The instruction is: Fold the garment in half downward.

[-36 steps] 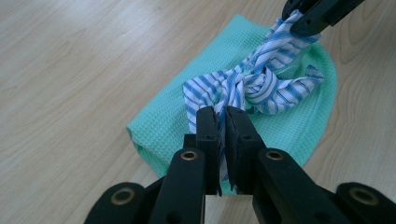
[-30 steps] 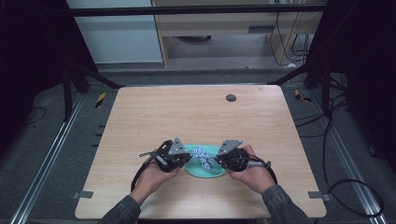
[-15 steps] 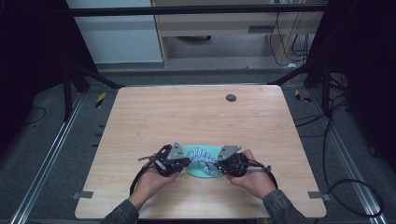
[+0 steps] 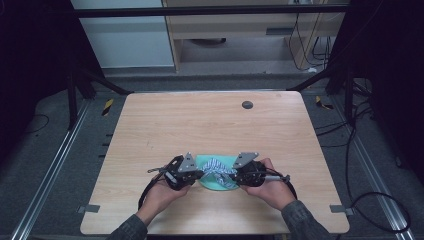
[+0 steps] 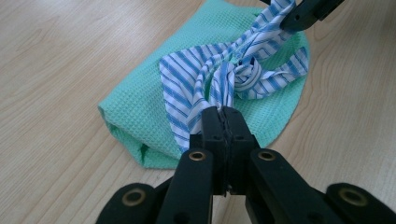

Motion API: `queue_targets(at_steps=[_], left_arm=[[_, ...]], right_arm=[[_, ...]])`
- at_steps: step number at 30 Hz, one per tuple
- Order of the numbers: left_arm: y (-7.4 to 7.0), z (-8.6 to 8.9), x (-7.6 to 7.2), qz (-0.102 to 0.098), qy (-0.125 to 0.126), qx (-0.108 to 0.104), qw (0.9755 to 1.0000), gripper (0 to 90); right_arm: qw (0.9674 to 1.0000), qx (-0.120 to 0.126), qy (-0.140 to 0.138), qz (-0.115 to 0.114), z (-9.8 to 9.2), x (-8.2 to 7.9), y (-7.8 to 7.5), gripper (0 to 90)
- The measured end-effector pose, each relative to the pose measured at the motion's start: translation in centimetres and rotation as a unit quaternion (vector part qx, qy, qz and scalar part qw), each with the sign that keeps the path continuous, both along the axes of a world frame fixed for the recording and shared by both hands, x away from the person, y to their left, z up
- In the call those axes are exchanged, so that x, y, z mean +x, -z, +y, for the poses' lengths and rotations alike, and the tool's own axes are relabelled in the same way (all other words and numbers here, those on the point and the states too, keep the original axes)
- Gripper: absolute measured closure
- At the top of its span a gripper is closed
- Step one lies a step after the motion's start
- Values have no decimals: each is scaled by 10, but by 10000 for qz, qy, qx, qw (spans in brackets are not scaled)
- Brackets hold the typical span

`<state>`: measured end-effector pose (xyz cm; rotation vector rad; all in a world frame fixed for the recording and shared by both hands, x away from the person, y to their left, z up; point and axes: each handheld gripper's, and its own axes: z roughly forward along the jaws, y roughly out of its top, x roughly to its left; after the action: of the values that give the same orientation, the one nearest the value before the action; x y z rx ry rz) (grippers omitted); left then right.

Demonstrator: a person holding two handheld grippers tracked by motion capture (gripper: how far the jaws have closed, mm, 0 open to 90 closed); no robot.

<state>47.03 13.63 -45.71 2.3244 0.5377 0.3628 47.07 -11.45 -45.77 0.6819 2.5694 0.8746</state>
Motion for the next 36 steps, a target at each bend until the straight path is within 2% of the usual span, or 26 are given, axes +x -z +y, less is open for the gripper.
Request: queue_targets(at_steps=[3,8,9,11,14,17,25,33,36], left_arm=[[0,-1,0,20,21,0,10000,899],[-1,1,-3,-32,17,0,10000,900],[-1,2,-4,-27,37,9,10000,900],[-1,2,-4,-19,67,37,10000,900],[2,4,-6,9,68,21,10000,900],[5,5,-8,14,71,77,9999,900],[11,9,-11,91,93,112,9999,900],[21,12,-16,218,146,199,9995,900],[22,12,-18,194,132,209,9995,900]], right_arm=[[10000,37,9,50,0,1,0,640],[10000,53,-68,-19,3,-4,-3,671],[9999,70,-111,-3,4,-8,-4,711],[9999,63,-124,-7,4,-9,-3,724],[9998,17,-204,21,4,-15,0,803],[9997,37,-249,46,3,-18,2,842],[9994,65,-343,87,3,-24,9,854],[9984,-35,-531,212,4,-29,19,863],[9981,-85,-563,220,5,-31,20,864]])
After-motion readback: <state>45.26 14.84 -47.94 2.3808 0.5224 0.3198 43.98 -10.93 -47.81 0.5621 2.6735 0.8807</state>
